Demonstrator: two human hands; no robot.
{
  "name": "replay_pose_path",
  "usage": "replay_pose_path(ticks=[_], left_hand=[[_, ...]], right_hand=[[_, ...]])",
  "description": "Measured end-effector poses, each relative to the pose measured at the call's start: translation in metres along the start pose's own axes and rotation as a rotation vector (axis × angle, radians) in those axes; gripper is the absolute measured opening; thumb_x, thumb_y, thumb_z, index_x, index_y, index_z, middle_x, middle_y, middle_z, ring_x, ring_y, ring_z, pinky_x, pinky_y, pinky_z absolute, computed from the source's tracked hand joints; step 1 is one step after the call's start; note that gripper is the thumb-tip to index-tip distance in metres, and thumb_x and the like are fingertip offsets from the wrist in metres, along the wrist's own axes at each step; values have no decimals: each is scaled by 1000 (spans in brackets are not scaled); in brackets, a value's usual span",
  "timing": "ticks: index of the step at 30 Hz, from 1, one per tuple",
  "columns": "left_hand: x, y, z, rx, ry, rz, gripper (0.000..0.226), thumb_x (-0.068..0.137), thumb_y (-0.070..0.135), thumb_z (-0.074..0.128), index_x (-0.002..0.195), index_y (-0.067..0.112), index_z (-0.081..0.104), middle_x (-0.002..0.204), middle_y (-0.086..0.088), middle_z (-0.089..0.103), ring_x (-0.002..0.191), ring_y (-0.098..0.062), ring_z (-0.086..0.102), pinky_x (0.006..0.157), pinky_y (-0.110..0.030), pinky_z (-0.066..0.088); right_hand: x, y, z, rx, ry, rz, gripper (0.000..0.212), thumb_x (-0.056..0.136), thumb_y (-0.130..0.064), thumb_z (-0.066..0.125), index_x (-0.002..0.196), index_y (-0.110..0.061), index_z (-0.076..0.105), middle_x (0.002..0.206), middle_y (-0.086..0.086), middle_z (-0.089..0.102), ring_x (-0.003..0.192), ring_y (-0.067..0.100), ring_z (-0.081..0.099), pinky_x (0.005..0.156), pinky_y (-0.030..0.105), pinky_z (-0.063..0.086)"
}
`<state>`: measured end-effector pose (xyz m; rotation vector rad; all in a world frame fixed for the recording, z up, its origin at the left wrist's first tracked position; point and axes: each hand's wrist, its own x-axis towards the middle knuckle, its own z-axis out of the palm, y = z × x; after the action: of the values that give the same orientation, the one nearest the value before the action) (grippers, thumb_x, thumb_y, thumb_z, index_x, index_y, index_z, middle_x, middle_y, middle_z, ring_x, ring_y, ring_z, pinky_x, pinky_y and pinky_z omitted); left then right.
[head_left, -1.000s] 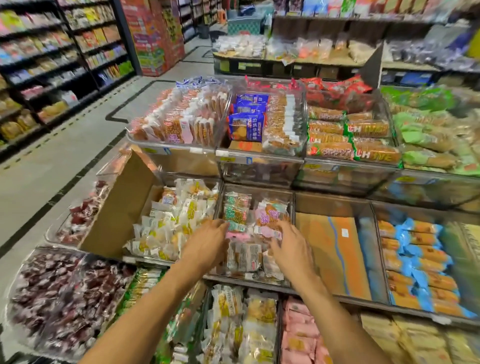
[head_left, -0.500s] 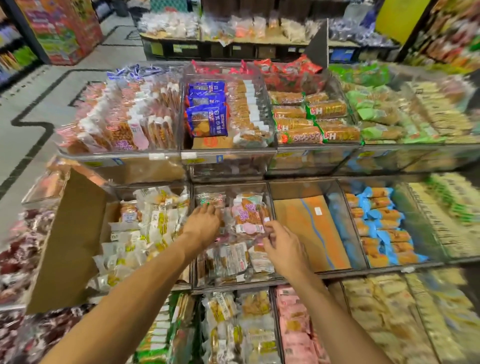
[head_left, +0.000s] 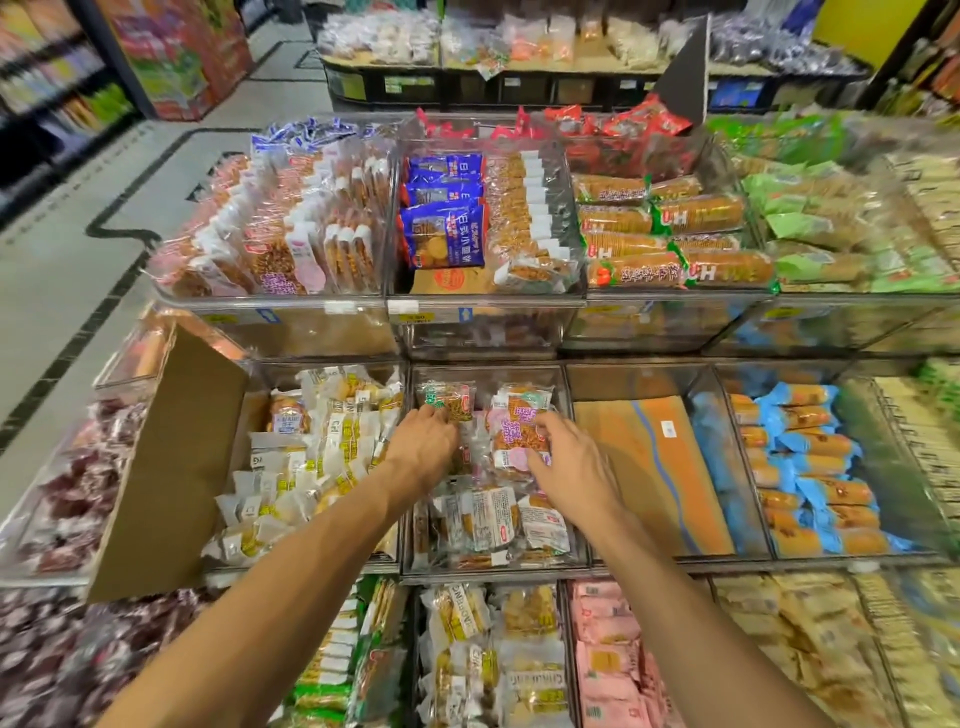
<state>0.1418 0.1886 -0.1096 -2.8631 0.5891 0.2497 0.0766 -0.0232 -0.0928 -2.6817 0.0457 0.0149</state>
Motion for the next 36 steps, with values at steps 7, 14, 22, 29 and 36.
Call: replay_pose_path(ticks=[7, 14, 22, 29, 36], left_hand=[[-9, -5, 3, -82, -62, 70, 28, 105, 15, 53, 131, 15, 40, 78, 3, 53, 69, -15, 54, 65, -35, 52], [-14, -12, -7, -302, -101, 49, 29, 95, 20, 72, 120, 16, 60, 101, -2, 69, 90, -21, 67, 80, -34, 56], [-42, -42, -18, -1067, 102, -347, 66, 86, 55, 79, 130, 9, 63, 122, -8, 73, 107, -27, 72, 89, -34, 56], [-70, -31, -11, -1871, 92, -767, 37, 100, 40, 68, 100, 3, 71, 86, -10, 80, 79, -29, 78, 80, -52, 64], [-72, -24, -9, -1886, 64, -743, 46, 97, 31, 73, 115, -10, 66, 98, -18, 79, 91, -36, 78, 85, -57, 63]], right_hand=[[11, 2, 6, 89, -21, -23, 43, 101, -31, 64, 142, -24, 53, 141, -5, 63, 122, 18, 63, 98, 39, 55], [26, -3, 9, 174, -55, -24, 43, 101, -28, 67, 142, -21, 56, 138, -3, 65, 121, 17, 64, 103, 38, 54], [51, -8, 27, 250, -55, -26, 34, 101, -30, 65, 133, -19, 59, 122, 2, 70, 106, 19, 67, 91, 37, 57], [94, -47, 52, 362, -157, 51, 67, 95, -21, 76, 152, -12, 42, 148, 9, 52, 130, 28, 56, 106, 38, 47], [112, -53, 80, 258, -82, 154, 62, 80, -34, 89, 128, -25, 52, 122, 2, 62, 118, 27, 56, 93, 47, 53]])
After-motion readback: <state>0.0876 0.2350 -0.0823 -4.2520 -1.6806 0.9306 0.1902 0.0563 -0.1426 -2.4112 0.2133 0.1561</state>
